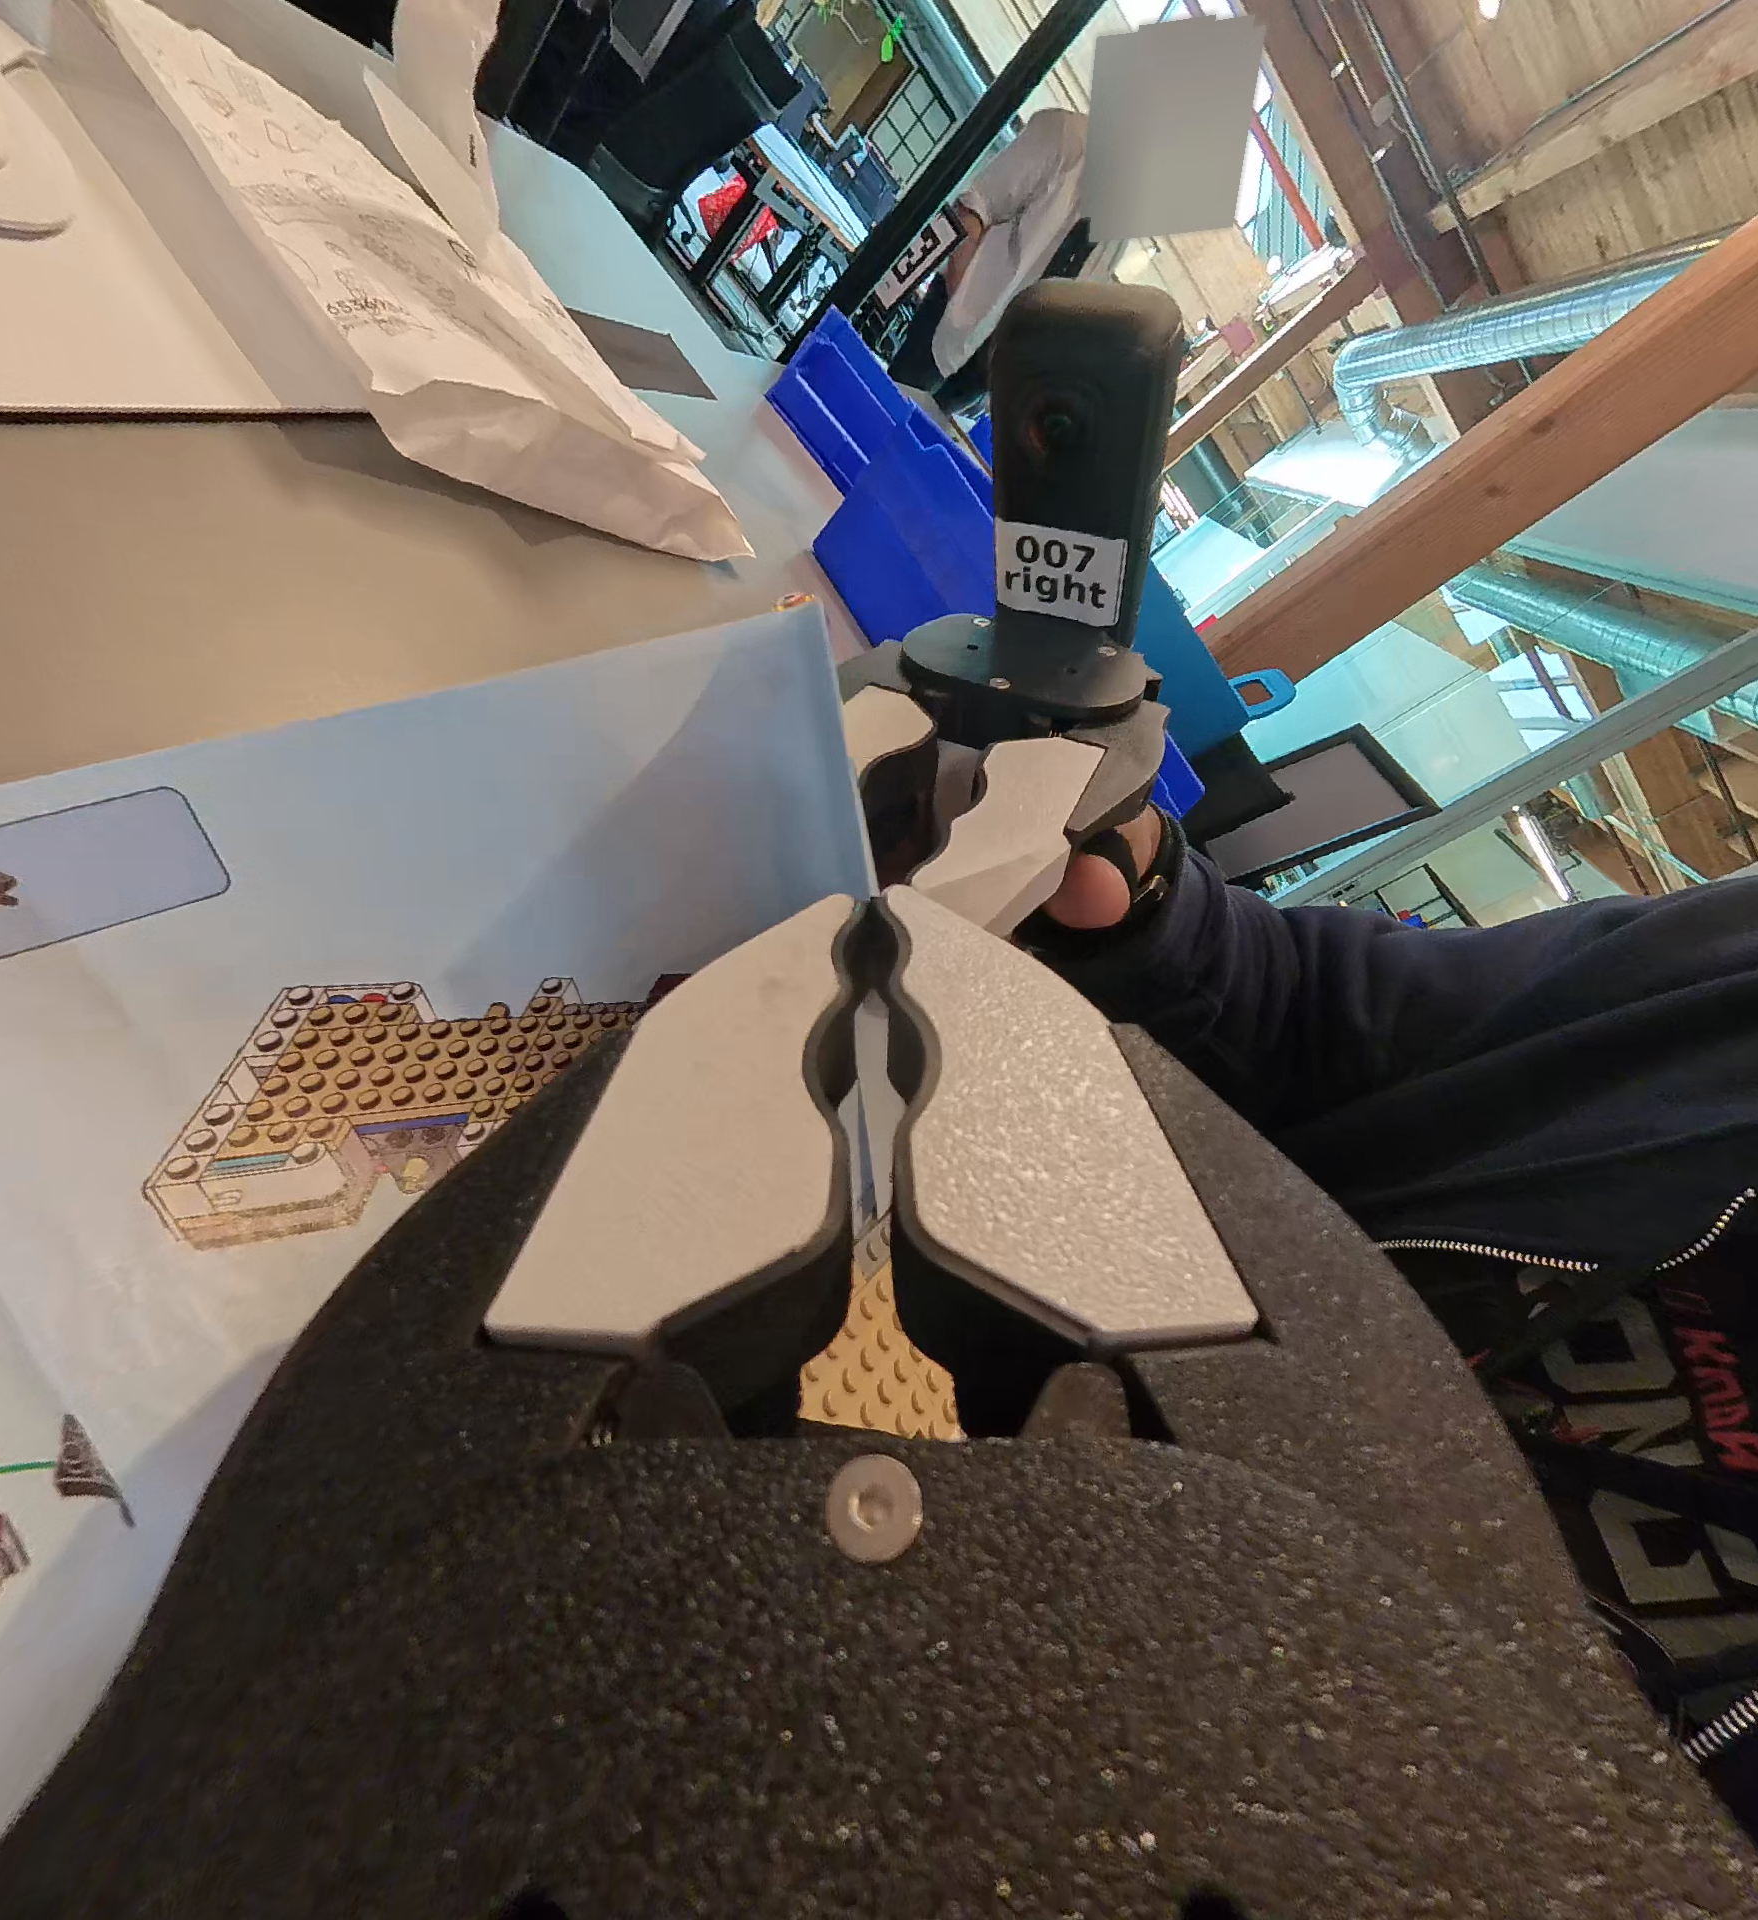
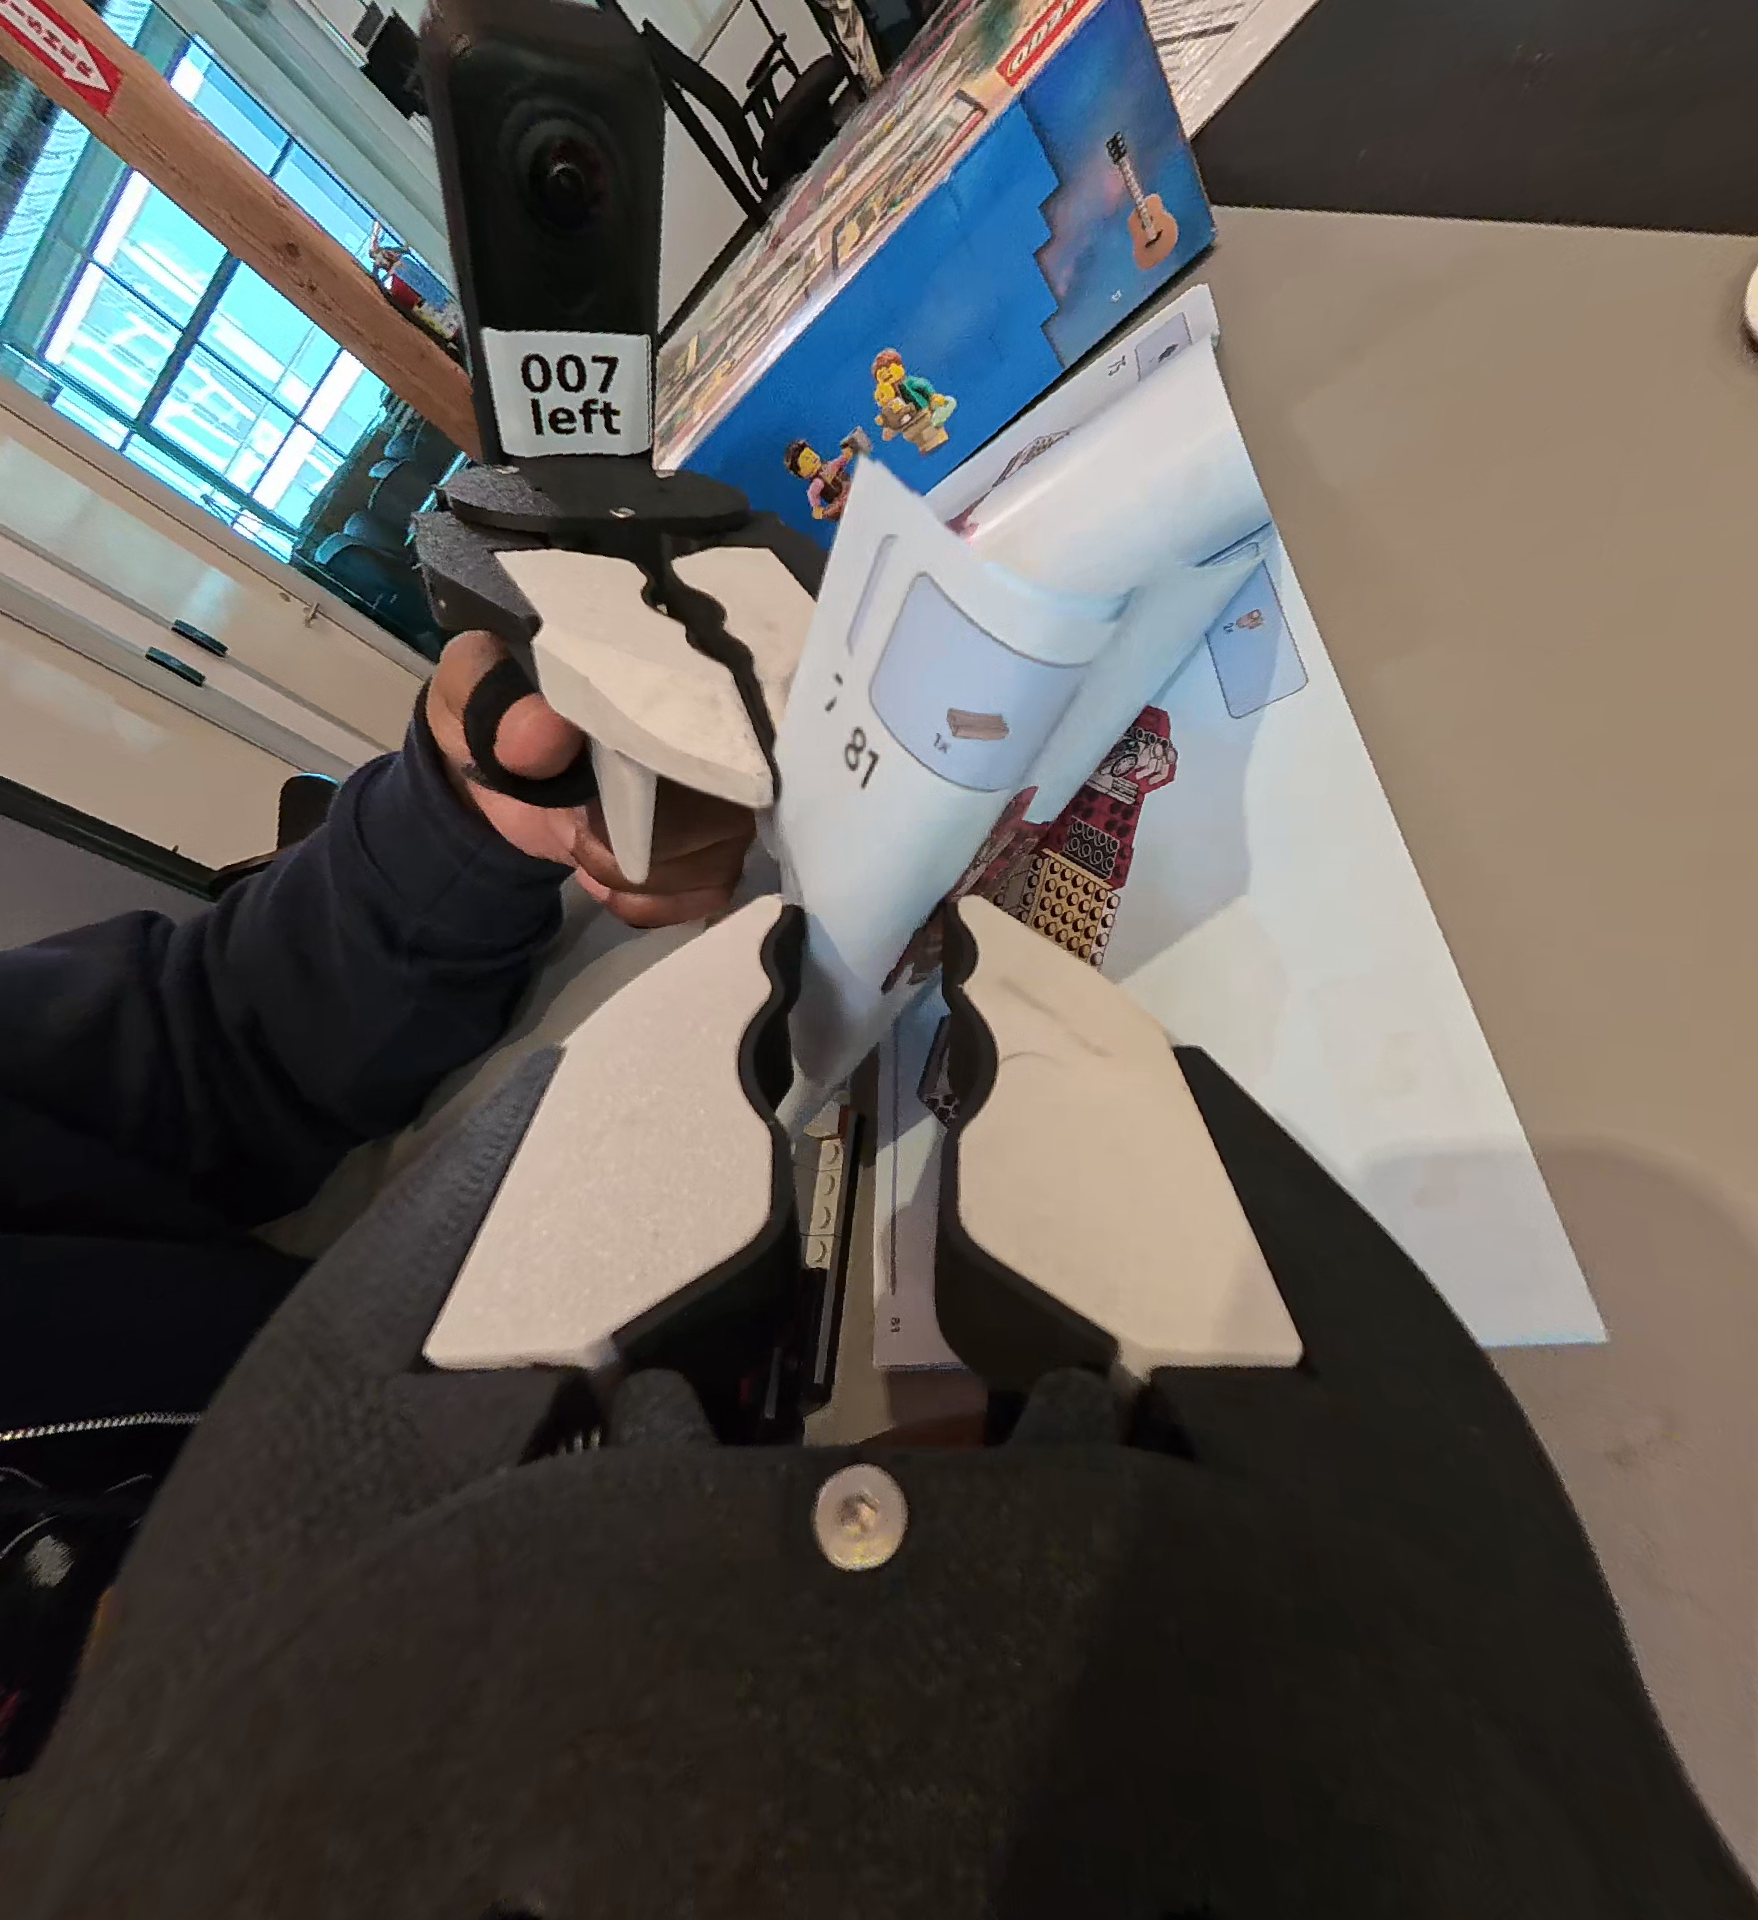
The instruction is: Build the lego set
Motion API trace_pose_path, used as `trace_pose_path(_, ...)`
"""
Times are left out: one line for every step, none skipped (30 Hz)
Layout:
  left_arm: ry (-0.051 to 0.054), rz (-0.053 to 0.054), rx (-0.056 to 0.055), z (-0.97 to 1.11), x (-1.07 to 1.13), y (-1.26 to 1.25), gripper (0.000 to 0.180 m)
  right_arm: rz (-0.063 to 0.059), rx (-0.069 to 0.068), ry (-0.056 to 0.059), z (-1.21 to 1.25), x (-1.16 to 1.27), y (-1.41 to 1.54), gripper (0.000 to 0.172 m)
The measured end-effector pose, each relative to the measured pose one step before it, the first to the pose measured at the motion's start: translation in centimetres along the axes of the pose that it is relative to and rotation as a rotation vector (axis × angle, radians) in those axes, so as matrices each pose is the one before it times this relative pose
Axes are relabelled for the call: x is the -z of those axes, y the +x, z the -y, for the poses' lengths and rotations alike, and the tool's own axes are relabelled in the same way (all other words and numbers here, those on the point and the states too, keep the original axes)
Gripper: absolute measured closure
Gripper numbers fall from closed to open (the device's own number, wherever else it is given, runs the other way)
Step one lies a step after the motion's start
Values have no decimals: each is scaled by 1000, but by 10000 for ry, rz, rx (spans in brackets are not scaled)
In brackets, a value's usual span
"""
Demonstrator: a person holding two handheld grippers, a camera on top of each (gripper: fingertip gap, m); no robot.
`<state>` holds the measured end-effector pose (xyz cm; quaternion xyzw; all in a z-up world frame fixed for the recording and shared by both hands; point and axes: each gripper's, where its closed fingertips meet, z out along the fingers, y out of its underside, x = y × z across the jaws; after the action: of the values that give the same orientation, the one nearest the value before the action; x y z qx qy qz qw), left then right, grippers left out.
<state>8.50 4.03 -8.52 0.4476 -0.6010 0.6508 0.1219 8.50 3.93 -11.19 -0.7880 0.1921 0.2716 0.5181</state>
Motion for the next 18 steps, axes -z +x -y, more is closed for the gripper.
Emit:
trace_pose_path(19, 23, 8, 55, 52, -37, 180, -65, 11, -33, -18, 78, 83, 145)
trace_pose_path(6, 29, -14, 22, 35, -26, 180, -93, 22, -67, -58, 62, 112, 146)
trace_pose_path(-3, 8, -10, 6, 18, -2, 180, -202, 27, -143, -154, 76, 267, 146)
trace_pose_path(36, -48, 13, 56, 22, 82, 180, -308, 59, -195, -196, 119, 422, 146)
trace_pose_path(44, -39, 33, 86, 25, 66, 180, -321, 89, -197, -169, 171, 440, 144)
trace_pose_path(34, -1, 10, 66, 42, 19, 180, -353, 85, -167, -62, 281, 465, 139)
trace_pose_path(33, 31, -1, 56, 32, -34, 180, -427, 83, -74, 136, 426, 546, 133)
trace_pose_path(24, 21, 11, 51, 28, -31, 180, -446, 110, 38, 343, 557, 558, 128)
trace_pose_path(17, -5, 21, 26, 22, -1, 180, -410, 131, 98, 468, 653, 513, 123)
trace_pose_path(24, -13, 19, 49, 14, 9, 180, -346, 105, 173, 578, 679, 414, 120)
trace_pose_path(17, -8, 11, 25, -3, 15, 180, -256, 51, 322, 766, 668, 277, 118)
trace_pose_path(-4, 4, 4, -10, -21, -8, 180, -111, -3, 445, 875, 577, 7, 117)
trace_pose_path(-5, 7, 0, -24, -38, -15, 180, 121, -33, 433, 760, 345, -392, 117)
trace_pose_path(-5, -6, 7, -19, -52, 6, 180, 301, -57, 274, 394, 26, -717, 117)
trace_pose_path(-9, -17, 12, -34, -59, 20, 180, 325, -74, -11, -188, -344, -753, 117)
trace_pose_path(-16, -15, 5, -46, -57, 29, 180, 237, -58, -252, -674, -638, -582, 115)
trace_pose_path(-23, -6, -3, -52, -60, 22, 180, 108, -30, -322, -877, -815, -325, 109)
trace_pose_path(-17, -2, -7, -52, -38, 17, 180, 32, -38, -285, -849, -829, -153, 103)
